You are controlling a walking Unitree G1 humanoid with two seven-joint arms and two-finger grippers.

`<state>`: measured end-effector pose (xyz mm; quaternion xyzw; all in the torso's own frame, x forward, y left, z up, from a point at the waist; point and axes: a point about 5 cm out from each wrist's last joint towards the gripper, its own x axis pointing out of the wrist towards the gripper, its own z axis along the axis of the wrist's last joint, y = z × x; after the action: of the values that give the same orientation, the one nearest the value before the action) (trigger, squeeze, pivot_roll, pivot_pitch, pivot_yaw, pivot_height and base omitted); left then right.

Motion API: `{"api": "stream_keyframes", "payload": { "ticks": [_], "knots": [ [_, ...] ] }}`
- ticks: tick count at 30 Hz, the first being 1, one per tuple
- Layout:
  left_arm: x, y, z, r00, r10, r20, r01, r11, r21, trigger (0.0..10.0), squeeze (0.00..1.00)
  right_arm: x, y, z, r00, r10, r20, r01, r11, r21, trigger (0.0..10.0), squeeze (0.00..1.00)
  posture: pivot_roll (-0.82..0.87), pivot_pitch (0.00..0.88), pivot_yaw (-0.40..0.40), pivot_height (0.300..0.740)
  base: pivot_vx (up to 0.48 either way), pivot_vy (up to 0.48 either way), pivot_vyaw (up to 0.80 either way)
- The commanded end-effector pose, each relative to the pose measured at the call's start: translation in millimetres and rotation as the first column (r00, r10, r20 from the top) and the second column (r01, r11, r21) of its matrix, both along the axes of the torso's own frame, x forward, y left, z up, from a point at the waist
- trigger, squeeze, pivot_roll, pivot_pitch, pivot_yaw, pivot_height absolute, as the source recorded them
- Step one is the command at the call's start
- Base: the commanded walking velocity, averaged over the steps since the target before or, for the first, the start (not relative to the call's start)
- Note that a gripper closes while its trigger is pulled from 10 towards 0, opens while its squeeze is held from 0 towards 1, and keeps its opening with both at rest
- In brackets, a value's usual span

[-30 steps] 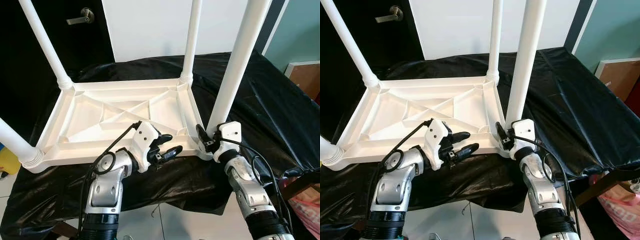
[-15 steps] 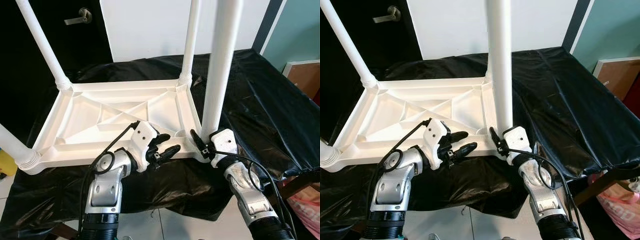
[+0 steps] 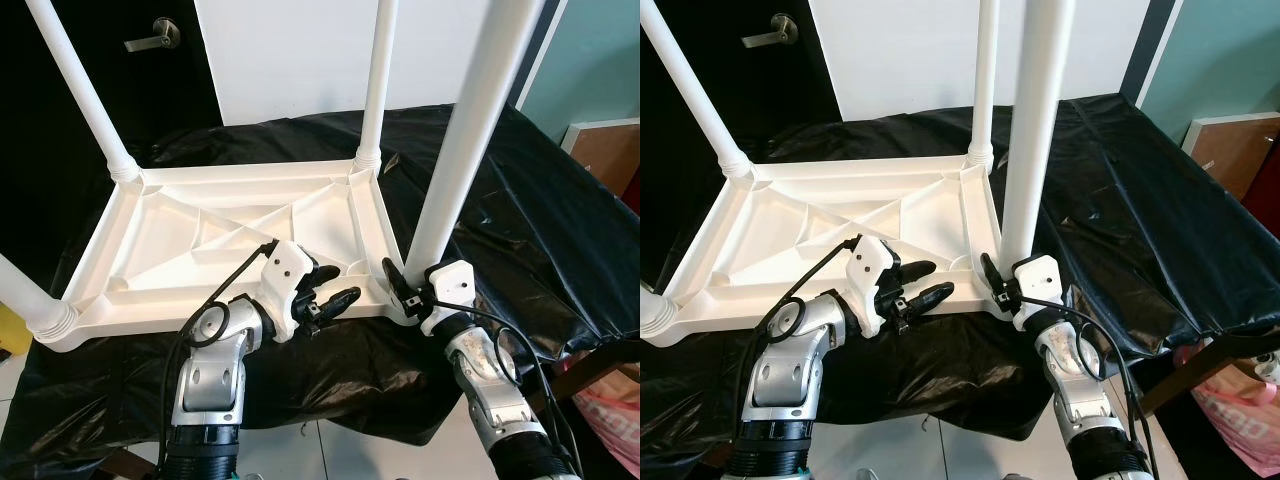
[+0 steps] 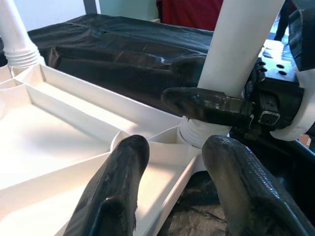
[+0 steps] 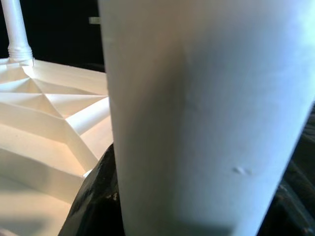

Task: Building children table

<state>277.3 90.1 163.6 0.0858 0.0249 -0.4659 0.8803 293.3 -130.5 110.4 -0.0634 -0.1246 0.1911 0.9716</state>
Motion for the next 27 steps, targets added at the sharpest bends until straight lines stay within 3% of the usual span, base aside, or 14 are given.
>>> {"api": "stream_keyframes", "payload": {
  "ticks": [1, 8, 27],
  "knots": [
    [10.8, 9.9, 2.1, 0.959, 0.282, 0.040, -0.282, 0.959, -0.007, 10.0, 0.00, -3.5, 0.0, -20.5, 0.996, -0.004, -0.093, 0.003, 1.000, -0.002, 10.0, 0.00, -0.12, 0.030, 0.025, 0.740, 0.000, 0.000, 0.00],
    [10.4, 10.3, 3.2, 0.958, 0.282, 0.043, -0.282, 0.959, -0.005, 10.0, 0.00, -2.4, 1.3, -20.6, 0.997, 0.014, -0.082, -0.016, 1.000, -0.022, 10.0, 0.00, -0.12, 0.026, 0.027, 0.740, 0.000, 0.000, 0.00],
    [10.6, 11.5, 5.1, 0.959, 0.281, 0.050, -0.281, 0.960, 0.004, 10.0, 0.00, 5.8, -4.1, -40.0, 0.960, -0.051, -0.276, 0.053, 0.999, 0.000, 10.0, 0.00, -0.11, 0.019, 0.034, 0.740, 0.000, 0.000, 0.00]
  ]
}}
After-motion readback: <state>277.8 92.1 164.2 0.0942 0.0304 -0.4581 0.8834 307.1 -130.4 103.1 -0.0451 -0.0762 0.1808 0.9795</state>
